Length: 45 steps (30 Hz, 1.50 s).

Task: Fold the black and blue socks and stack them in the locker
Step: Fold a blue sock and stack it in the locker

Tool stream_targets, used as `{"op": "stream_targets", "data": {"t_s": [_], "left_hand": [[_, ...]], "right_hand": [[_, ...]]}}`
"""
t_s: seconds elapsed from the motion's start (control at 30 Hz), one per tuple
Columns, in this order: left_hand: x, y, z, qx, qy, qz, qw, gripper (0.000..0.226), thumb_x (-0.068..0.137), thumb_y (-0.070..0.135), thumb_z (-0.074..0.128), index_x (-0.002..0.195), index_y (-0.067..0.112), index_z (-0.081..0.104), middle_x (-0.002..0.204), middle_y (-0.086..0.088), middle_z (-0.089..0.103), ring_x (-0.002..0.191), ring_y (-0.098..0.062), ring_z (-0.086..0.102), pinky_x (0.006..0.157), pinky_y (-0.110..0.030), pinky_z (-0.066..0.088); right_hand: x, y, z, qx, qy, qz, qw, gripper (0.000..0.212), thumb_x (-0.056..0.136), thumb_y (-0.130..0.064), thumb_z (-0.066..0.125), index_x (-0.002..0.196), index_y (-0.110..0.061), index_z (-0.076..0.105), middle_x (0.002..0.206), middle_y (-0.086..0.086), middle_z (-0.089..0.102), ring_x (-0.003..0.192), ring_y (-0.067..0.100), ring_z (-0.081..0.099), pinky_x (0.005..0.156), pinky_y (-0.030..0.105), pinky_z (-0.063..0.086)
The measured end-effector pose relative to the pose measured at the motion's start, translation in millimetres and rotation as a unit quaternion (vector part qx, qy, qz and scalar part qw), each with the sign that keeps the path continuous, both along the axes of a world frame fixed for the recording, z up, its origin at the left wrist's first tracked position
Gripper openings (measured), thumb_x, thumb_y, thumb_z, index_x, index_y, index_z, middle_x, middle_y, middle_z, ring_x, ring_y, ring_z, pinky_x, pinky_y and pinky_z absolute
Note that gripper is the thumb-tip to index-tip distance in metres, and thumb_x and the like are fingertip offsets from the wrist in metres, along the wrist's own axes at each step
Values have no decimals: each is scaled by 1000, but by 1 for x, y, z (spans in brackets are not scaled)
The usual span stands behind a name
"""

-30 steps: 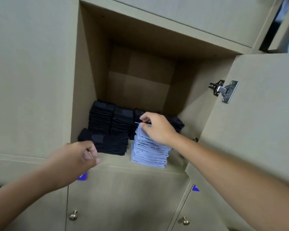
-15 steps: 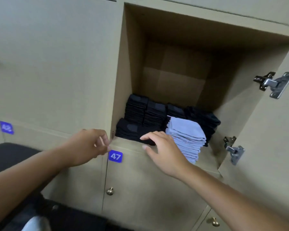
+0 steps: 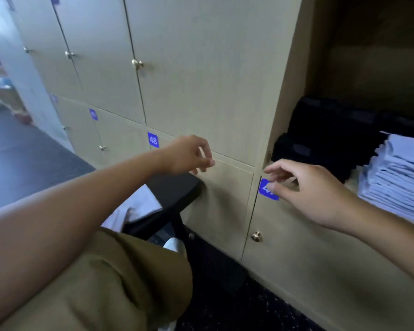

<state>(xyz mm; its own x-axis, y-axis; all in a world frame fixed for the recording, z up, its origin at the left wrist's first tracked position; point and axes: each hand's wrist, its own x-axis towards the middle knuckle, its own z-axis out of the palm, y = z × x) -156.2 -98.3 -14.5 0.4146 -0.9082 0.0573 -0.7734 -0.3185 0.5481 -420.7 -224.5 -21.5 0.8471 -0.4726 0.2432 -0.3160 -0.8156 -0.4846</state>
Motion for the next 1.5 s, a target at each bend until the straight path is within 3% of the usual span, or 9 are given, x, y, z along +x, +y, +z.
{"op": "stream_targets", "data": {"t_s": [0.13,0.3,0.63,0.87,1.0,1.2,1.33,1.4,1.5], "left_hand": [[25,16,-5,32,0,28,999,15,93,26,72,97,13,68,85,-1,77,75,-21,75,64,-24,50],[56,53,2,103,-24,30,994,27,89,30,78,111,19,65,98,4,73,82,-14,66,80,-27,52],[109,137,-27,322,-41,3,946,41,79,32,88,110,36,60,117,13,66,113,-16,61,103,-37,49],[120,152,-61,251,-29,-8,967,30,83,29,84,107,23,66,102,14,66,98,-14,63,81,-20,48],[121,153,-63,252,-13,-31,967,21,87,24,81,99,28,64,94,19,61,82,11,57,70,-4,41],[124,163,-41,225,6,-25,974,25,89,26,78,97,6,65,81,-7,60,72,-6,51,75,-23,43],[127,175,-20,206,40,-19,978,19,91,25,76,89,10,64,79,-9,64,73,-13,56,74,-36,47],[129,179,-14,191,40,-3,981,28,91,23,76,81,7,55,70,-1,48,66,-13,44,67,-29,39],[131,185,-9,171,51,7,984,33,91,25,76,82,9,49,73,-1,40,68,-17,37,67,-33,34]], "right_hand": [[18,9,-3,19,14,34,999,20,96,-35,64,114,-42,60,105,-22,64,88,-16,54,73,2,38],[41,17,-11,33,44,55,997,23,95,-37,64,118,-38,62,105,-20,63,98,-3,58,86,21,46],[103,46,-21,24,87,106,990,22,95,-40,64,115,-35,63,99,-17,64,88,-2,60,79,17,45],[151,69,-50,78,126,129,981,27,96,-36,65,120,-25,63,97,-12,67,88,8,63,87,27,51],[181,77,-70,111,140,115,977,31,95,-35,66,122,-20,63,100,-10,67,87,7,60,75,20,44],[225,91,-86,142,158,67,975,35,93,-34,67,116,-7,66,112,9,71,106,27,65,93,36,52],[245,100,-90,147,165,52,974,39,91,-32,70,94,7,70,88,19,71,77,29,62,75,37,52],[251,104,-92,151,175,45,972,42,87,-34,76,62,-6,56,59,4,49,57,16,43,53,29,37],[258,108,-92,156,183,37,970,51,83,-29,80,58,-20,36,58,-6,32,53,11,30,48,24,24]]}}
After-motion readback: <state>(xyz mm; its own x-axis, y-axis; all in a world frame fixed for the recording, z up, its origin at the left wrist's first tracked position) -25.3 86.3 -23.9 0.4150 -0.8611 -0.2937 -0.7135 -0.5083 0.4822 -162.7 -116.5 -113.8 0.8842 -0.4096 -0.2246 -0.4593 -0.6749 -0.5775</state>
